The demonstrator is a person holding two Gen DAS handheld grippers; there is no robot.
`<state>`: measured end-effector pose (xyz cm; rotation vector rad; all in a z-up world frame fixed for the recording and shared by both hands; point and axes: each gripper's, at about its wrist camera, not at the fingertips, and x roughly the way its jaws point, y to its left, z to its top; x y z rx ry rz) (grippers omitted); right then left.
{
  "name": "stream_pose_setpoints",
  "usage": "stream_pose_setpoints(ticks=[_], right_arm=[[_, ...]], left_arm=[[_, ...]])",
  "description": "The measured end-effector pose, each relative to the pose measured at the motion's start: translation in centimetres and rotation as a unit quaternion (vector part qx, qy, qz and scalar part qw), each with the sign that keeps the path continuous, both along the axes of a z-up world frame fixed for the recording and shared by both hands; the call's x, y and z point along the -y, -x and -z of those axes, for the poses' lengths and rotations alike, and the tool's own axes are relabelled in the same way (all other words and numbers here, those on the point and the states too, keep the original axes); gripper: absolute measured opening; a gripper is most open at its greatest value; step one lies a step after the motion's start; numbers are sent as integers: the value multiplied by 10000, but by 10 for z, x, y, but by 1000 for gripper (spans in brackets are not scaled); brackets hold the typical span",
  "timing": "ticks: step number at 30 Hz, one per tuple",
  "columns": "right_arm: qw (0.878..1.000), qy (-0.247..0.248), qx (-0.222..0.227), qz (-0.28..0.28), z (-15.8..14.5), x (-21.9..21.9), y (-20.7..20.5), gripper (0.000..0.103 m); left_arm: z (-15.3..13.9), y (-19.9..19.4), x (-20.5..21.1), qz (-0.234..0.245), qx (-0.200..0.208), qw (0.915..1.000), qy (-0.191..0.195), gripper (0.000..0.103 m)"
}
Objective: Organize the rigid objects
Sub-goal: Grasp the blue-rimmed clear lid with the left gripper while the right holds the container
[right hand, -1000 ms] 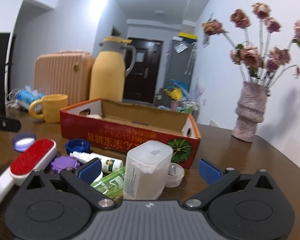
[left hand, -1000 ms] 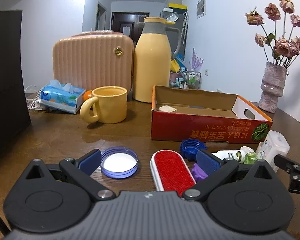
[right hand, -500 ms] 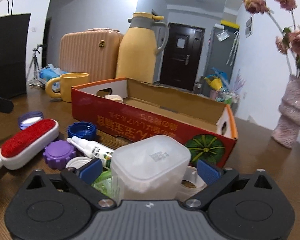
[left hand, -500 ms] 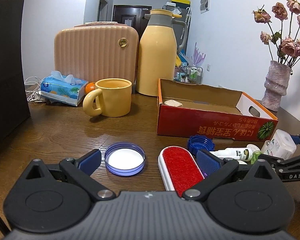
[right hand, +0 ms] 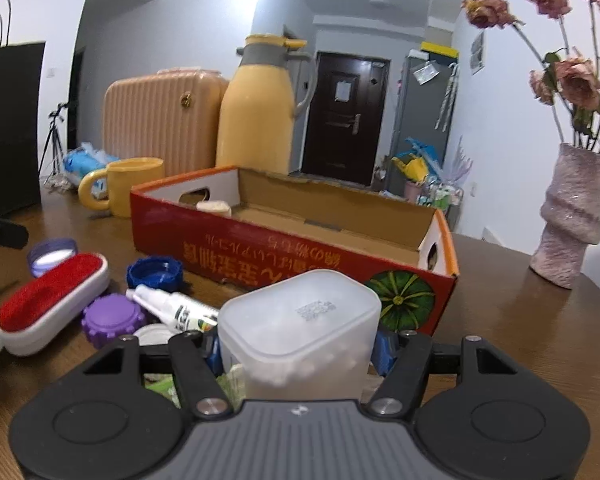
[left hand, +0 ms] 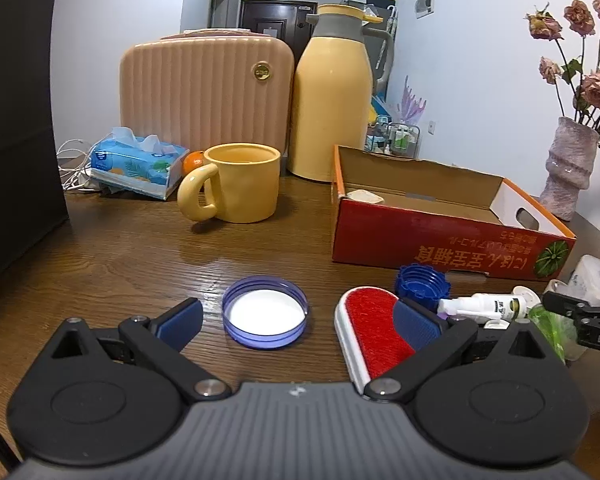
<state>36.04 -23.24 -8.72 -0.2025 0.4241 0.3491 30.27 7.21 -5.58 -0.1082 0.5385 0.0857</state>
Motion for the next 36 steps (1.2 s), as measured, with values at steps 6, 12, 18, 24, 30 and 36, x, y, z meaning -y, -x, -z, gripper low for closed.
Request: stream_pose_setpoints(ticks=[6, 12, 18, 24, 30, 36], right_arm=[[9977, -373, 406, 393, -13, 4, 16, 64], [9935, -401, 709, 797, -21, 4, 31, 64], [9905, -460, 759, 1053, -23, 6, 32, 64], [9882, -572, 807, 1170, -24, 6, 37, 65], [9877, -509, 855, 1210, -22, 0, 40, 64], [9869, -487, 823, 1296, -21, -1, 40, 65]], left_arm=[[2, -6, -11, -151, -125, 9998, -20, 103], [13, -20, -21, -296, -473, 9984, -46, 103], [24, -35, -23, -316, -773, 9962, -236, 103], [32, -50, -21, -345, -893, 9946, -394, 103], [40, -68, -21, -326, -1005, 9935, -416, 103], [41, -78, -27, -305, -1042, 9937, -292, 103]])
